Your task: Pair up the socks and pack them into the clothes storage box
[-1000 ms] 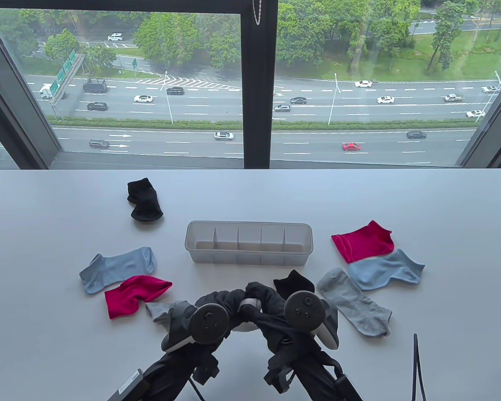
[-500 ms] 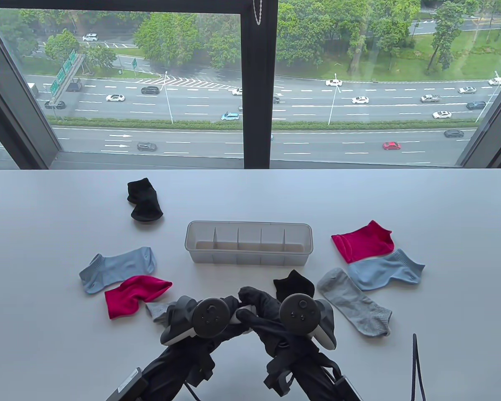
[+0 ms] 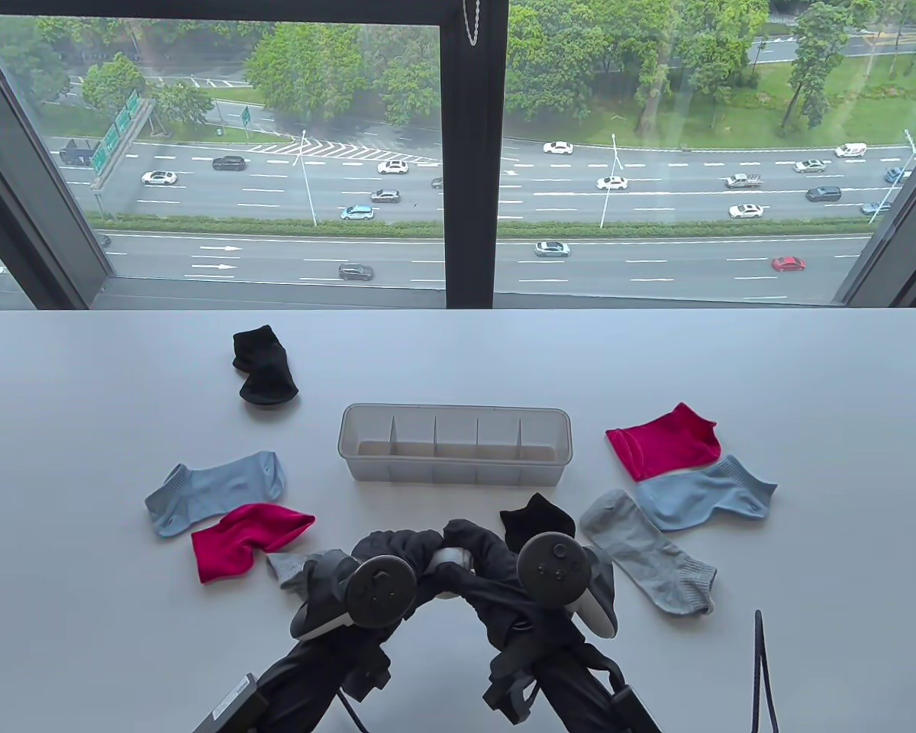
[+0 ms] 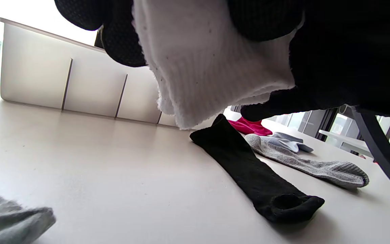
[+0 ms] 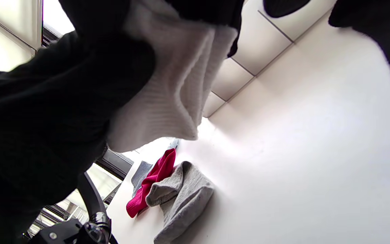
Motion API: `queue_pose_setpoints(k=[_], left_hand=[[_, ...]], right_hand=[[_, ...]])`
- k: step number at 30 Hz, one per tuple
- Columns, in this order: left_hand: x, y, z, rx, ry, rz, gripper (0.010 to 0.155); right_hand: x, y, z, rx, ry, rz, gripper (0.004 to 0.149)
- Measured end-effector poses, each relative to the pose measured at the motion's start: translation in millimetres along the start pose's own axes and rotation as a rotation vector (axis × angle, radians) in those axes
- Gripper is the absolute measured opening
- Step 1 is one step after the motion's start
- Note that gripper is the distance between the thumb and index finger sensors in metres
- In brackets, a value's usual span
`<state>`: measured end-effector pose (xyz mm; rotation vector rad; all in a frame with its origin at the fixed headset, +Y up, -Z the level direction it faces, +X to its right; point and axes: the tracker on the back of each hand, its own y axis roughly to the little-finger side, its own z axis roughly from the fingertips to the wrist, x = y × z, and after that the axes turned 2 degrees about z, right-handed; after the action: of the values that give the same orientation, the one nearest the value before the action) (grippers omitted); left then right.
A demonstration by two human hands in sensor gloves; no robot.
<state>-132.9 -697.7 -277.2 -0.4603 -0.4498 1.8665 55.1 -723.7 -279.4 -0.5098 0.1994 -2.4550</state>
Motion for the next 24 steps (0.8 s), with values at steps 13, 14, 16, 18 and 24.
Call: queue_pose_setpoints(k=[13,14,16,18,24], left_hand=[[1.2,2.6,-3.4,0.018,0.062,0.021,0.053],[1.3,3.4,-2.2,0.023,0.063,0.021,0.053],[0.7,0.8,-0.7,0.024,0.034,0.001,0.055],[2.0,-3.2,1.0,0.030,-0.029,-0.043,0.072],[2.7,-7.8,1.0,-0.022,-0.041,-0.072,0.061]], right_hand=[[-2.5,-2.9,0.4,-0.035,0.014,-0.058,0.060],[-4.0,-4.5,0.6,-0.032,0.042,-0.031,0.052],[-8.3,-5.2,0.0,-0.032,0.072,0.011,0.044],[-8.2,-2.9,0.9,0.013,0.081,-0.008,0.044],[-6.6,4.2,-0.3,-0.013,0.008,-0.083,0.059]])
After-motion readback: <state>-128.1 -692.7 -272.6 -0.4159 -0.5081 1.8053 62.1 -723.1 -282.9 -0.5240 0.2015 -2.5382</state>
